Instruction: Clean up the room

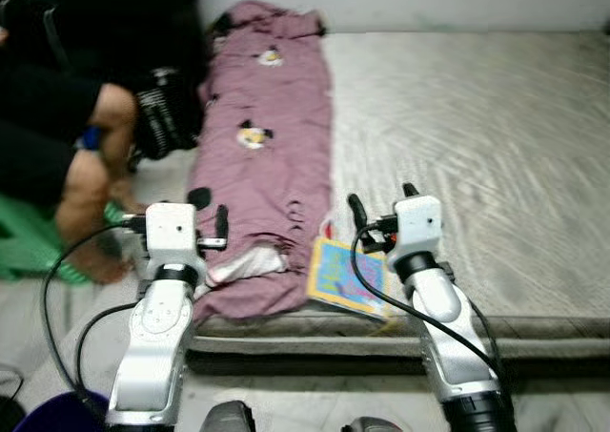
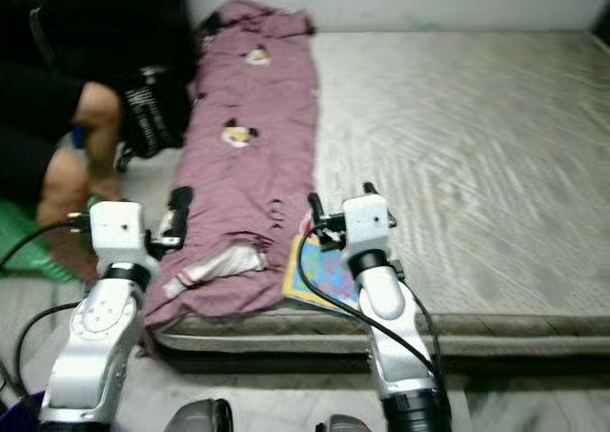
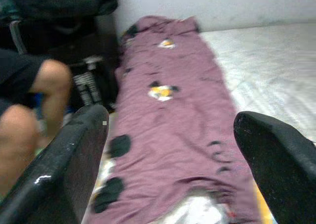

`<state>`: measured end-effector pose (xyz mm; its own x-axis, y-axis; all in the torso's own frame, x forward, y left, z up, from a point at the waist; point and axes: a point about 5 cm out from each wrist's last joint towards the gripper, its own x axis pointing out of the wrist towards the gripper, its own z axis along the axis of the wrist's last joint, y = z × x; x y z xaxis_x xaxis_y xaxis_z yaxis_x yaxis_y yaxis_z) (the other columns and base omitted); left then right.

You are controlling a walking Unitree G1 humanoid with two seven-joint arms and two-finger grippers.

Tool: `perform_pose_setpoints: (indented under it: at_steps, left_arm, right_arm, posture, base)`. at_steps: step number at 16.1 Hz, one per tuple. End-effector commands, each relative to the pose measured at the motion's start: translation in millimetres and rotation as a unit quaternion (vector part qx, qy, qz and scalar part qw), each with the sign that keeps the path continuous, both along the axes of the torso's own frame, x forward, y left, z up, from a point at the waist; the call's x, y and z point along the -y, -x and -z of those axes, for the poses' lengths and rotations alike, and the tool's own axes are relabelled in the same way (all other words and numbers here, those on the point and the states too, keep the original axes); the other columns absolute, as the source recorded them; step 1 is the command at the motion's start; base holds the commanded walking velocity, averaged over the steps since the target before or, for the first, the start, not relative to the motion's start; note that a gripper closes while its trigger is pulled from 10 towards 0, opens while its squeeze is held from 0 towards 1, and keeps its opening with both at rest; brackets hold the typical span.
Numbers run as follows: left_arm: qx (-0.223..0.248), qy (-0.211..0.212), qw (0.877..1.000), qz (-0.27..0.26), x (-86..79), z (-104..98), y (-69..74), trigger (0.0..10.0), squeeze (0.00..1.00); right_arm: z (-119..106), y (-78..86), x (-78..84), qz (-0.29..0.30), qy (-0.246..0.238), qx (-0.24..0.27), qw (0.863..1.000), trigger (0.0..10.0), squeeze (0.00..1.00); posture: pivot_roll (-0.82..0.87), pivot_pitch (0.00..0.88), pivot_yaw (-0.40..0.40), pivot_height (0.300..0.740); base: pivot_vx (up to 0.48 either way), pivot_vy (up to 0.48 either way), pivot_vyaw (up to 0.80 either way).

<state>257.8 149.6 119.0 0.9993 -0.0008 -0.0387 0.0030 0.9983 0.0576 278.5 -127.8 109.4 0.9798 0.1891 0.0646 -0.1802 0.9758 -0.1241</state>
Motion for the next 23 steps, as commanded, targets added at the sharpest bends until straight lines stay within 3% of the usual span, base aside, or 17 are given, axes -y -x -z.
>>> perform_pose_setpoints:
  at_steps: [1,19,23]
  left_arm:
    - [-0.002,-0.005,1.000,-0.008,-6.0,1.7,0.3,10.0,0.00]
    - [-0.004,0.000,1.000,-0.003,-3.1,3.2,0.7,10.0,0.00]
    - [0.000,0.010,1.000,0.000,-2.2,2.6,0.5,10.0,0.00]
  right_arm:
    - [-0.9,-1.2,-2.1,0.000,-0.005,0.002,1.000,10.0,0.00]
    - [0.6,0.0,-2.3,-0.002,-0.008,0.001,1.000,10.0,0.00]
    - [0.9,0.1,-1.8,-0.001,-0.010,-0.002,1.000,10.0,0.00]
  posture:
    - [-0.04,0.037,0.015,0.740]
    - [-0.05,0.045,0.017,0.740]
    - [-0.05,0.049,0.015,0.740]
  base:
    - [0.000,-0.330,0.00]
    - [0.000,-0.315,0.00]
    - [0.000,-0.068,-0.25]
